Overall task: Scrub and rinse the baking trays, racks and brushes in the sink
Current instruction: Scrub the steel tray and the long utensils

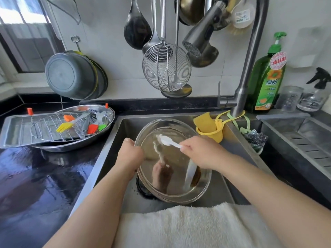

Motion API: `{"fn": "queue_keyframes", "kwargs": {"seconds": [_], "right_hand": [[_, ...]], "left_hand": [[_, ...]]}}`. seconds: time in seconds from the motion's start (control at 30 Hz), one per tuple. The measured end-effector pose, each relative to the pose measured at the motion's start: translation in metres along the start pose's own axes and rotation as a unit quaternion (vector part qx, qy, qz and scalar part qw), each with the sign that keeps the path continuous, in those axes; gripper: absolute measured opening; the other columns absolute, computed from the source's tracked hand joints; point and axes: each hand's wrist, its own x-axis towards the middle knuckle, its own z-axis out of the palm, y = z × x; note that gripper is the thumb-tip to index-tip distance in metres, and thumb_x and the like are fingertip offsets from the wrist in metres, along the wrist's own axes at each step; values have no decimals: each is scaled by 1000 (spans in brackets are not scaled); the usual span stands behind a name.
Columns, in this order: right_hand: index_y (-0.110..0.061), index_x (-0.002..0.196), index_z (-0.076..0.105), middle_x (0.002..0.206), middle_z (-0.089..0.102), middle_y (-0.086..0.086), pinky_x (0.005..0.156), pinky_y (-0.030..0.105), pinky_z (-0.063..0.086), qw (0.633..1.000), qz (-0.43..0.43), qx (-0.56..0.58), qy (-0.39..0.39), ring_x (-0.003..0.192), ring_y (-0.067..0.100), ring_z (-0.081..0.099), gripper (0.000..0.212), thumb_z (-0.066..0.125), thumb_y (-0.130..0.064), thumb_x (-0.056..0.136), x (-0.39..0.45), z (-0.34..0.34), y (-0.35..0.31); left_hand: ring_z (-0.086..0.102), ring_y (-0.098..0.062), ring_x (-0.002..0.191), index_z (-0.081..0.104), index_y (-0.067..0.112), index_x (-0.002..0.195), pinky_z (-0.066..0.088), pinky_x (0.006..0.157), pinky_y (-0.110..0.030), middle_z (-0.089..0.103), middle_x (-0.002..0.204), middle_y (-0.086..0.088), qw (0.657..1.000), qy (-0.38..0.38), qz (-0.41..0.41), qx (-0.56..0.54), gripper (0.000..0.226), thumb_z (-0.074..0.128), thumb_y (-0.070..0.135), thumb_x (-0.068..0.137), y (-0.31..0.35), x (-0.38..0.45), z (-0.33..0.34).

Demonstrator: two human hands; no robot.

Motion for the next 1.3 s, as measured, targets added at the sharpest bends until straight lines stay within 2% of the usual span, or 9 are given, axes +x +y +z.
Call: {"fn": "queue_keyframes", "kwargs": {"seconds": [0.13, 0.3, 0.43, 0.6, 0.77, 0.9, 1.03, 1.2, 1.3], "right_hand": [[-48, 147, 45, 126, 65, -1, 82, 42, 53, 995, -60, -82, 17, 107, 29, 62, 40, 39, -39, 108, 5, -2, -9], [-62, 137, 45, 95, 63, -4, 68, 42, 53, 995, -89, -33, -8, 82, 25, 63, 34, 39, -46, 107, -3, 23, -14], [-54, 144, 44, 110, 65, -1, 66, 35, 47, 992, 10, -97, 79, 88, 23, 62, 44, 49, -33, 105, 21, 20, 8], [-55, 140, 48, 115, 69, -6, 93, 37, 52, 992, -111, 45, -40, 102, 21, 63, 42, 51, -35, 104, 1, 42, -11], [-57, 133, 56, 114, 71, -4, 80, 37, 56, 997, 6, 47, 66, 92, 21, 66, 37, 51, -33, 105, 29, 32, 12], [-62, 132, 53, 94, 62, -21, 90, 33, 49, 986, -126, 71, -87, 102, 15, 60, 36, 51, -38, 105, -7, 40, -10], [-59, 140, 46, 106, 59, -10, 66, 29, 44, 996, 14, -50, 75, 94, 18, 56, 49, 50, -25, 106, 29, 30, 13], [-53, 140, 50, 92, 52, -9, 78, 27, 46, 988, -137, 46, -56, 93, 17, 53, 39, 46, -34, 107, 2, 48, -8], [-50, 146, 45, 105, 54, -7, 70, 25, 42, 998, 11, -46, 41, 100, 21, 54, 48, 45, -23, 107, 31, 35, 14]], "left_hand": [[61, -26, 61, 63, 5, 79, 45, 53, -30, 65, 71, -12, 999, -49, 1, -20, 19, 51, -8, 84, 6, -8, -1], [73, -28, 74, 77, 8, 84, 55, 70, -35, 77, 80, -9, 993, -99, 30, -59, 25, 58, 15, 99, 7, -14, 0], [76, -32, 94, 77, 19, 101, 60, 90, -49, 80, 96, -10, 993, -86, 54, -65, 29, 50, 29, 105, 10, -17, 8], [74, -25, 84, 75, 21, 103, 61, 85, -44, 79, 90, -6, 992, -69, 62, -83, 31, 45, 25, 109, 9, -16, 6], [75, -18, 90, 76, 29, 105, 59, 91, -41, 79, 91, 5, 991, -77, 79, -72, 31, 45, 27, 107, 12, -25, 10], [76, -25, 92, 76, 35, 105, 58, 95, -52, 80, 93, 2, 991, -62, 88, -84, 29, 47, 34, 103, 11, -22, 4], [75, -24, 96, 76, 38, 107, 57, 96, -50, 80, 96, 4, 991, -70, 91, -63, 31, 47, 40, 96, 12, -25, 7], [74, -24, 95, 75, 28, 108, 56, 97, -46, 79, 92, 2, 994, -47, 75, -62, 29, 46, 29, 105, 8, -22, 4], [73, -21, 97, 74, 36, 113, 56, 98, -48, 78, 99, 6, 994, -49, 85, -49, 33, 44, 34, 101, 12, -25, 7]]}}
